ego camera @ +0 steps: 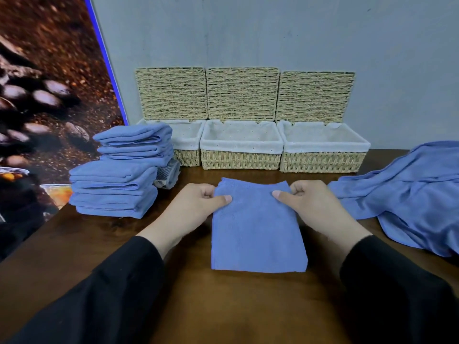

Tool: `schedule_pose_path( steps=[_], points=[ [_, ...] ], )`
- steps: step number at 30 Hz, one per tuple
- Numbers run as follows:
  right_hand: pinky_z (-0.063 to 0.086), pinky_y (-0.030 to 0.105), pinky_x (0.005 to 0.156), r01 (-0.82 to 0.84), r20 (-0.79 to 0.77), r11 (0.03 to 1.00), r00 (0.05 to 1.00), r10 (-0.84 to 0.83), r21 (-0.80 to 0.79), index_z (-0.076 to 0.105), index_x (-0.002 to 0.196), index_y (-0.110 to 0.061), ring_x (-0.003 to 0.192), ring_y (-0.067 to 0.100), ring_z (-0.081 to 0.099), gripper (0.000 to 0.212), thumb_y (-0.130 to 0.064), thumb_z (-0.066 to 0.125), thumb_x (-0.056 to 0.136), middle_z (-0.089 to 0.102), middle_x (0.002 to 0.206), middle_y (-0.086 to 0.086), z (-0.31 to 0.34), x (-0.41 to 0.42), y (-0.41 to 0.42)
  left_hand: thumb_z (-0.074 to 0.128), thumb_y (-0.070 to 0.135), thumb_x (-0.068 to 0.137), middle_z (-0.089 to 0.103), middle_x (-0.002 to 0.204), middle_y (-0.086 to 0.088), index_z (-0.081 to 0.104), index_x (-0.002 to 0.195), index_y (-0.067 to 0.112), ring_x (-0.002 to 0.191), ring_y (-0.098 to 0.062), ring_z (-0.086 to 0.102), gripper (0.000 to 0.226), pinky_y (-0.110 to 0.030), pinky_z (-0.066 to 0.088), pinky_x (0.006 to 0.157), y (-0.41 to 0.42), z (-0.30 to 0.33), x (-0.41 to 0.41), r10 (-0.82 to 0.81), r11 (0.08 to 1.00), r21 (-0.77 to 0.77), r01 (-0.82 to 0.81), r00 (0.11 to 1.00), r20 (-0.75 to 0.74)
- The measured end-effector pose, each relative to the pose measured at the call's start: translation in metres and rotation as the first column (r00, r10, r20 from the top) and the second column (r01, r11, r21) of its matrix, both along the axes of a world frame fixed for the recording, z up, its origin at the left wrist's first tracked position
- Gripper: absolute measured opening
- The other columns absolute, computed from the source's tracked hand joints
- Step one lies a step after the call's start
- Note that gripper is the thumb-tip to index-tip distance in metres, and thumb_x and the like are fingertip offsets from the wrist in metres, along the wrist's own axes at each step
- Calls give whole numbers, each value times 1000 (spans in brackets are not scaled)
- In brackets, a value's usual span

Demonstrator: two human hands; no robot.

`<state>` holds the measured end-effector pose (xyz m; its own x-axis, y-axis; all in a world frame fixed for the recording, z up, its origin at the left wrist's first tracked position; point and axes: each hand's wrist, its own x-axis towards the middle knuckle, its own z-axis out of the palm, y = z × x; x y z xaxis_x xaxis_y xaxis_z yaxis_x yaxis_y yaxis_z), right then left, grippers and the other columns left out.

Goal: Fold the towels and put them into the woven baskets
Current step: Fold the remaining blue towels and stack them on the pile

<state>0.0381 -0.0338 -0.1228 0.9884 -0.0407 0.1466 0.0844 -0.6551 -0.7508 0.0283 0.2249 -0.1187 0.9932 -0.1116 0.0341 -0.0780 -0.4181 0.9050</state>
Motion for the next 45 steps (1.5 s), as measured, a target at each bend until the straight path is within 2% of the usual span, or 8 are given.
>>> schedule_pose_path(
  steps=[3, 10, 16, 24, 29, 33, 38, 45],
  points=[
    [43, 36, 59, 94, -30, 957, 994, -106, -273, 54, 75, -17, 65, 15, 56, 47, -61, 68, 86, 59, 69, -6, -23, 21, 0, 76, 46, 85, 51, 68, 9, 60, 80, 21, 61, -9, 47, 30, -26, 32, 56, 5, -24, 21, 155, 912, 351, -214, 970, 188],
    [48, 24, 88, -56, 343, 991, 934, 95, -122, 69, 108, -28, 101, 2, 61, 26, -47, 58, 94, 64, 103, -19, -3, -8, -9, 55, 43, 98, 61, 118, 21, 68, 120, 30, 117, 1, 54, 28, -18, 38, 99, 15, -27, 14, -85, 958, 283, -57, 882, 464],
    [1, 27, 127, -473, -156, 782, 879, 451, -406, 25, 156, -46, 139, -28, 1, 72, -74, 23, 89, 14, 156, -41, -19, -23, -4, 38, 69, 94, 26, 160, 26, 42, 151, 38, 146, 17, 5, 65, -32, 5, 126, 1, -33, 10, -472, 743, 608, 280, 863, 178],
    [-14, 35, 123, -535, -300, 699, 845, 443, -475, 1, 154, -56, 140, -20, -26, 85, -91, 12, 76, -20, 155, -42, -29, -23, -10, 48, 67, 93, -1, 159, 39, 14, 158, 45, 142, 18, -21, 76, -39, -11, 125, 4, -32, 14, -505, 600, 701, 386, 862, -43],
    [-1, 42, 128, -471, -77, 819, 877, 474, -327, 33, 151, -50, 148, -15, 6, 64, -72, 39, 91, 21, 159, -37, -27, -29, -13, 40, 71, 92, 12, 162, 31, 31, 155, 43, 147, 13, -15, 70, -46, -11, 124, 6, -34, 8, -511, 668, 676, 312, 853, 111],
    [22, 37, 122, -539, 23, 797, 824, 566, -271, 63, 126, -48, 141, 7, 41, 38, -65, 56, 93, 50, 140, -26, -22, -42, -29, 42, 60, 97, 49, 146, 27, 63, 131, 37, 144, 8, 29, 47, -41, 14, 123, 15, -33, -9, -417, 849, 484, 213, 832, 366],
    [-11, 27, 122, -653, -260, 667, 756, 601, -358, 38, 141, -60, 148, -14, -5, 73, -78, 65, 76, 13, 153, -43, -17, -49, -31, 50, 64, 94, 47, 146, 23, 63, 134, 34, 142, 2, 33, 51, -39, 19, 119, 16, -30, -25, -572, 737, 596, 319, 764, 298],
    [11, 37, 126, -524, -50, 797, 843, 535, -302, 58, 121, -46, 135, -13, 39, 26, -42, 60, 96, 49, 137, -39, -14, -48, -25, 62, 68, 85, 40, 148, 31, 49, 139, 43, 142, 14, 21, 60, -25, 7, 120, 11, -28, -28, -594, 658, 693, 294, 769, 238]
  ],
)
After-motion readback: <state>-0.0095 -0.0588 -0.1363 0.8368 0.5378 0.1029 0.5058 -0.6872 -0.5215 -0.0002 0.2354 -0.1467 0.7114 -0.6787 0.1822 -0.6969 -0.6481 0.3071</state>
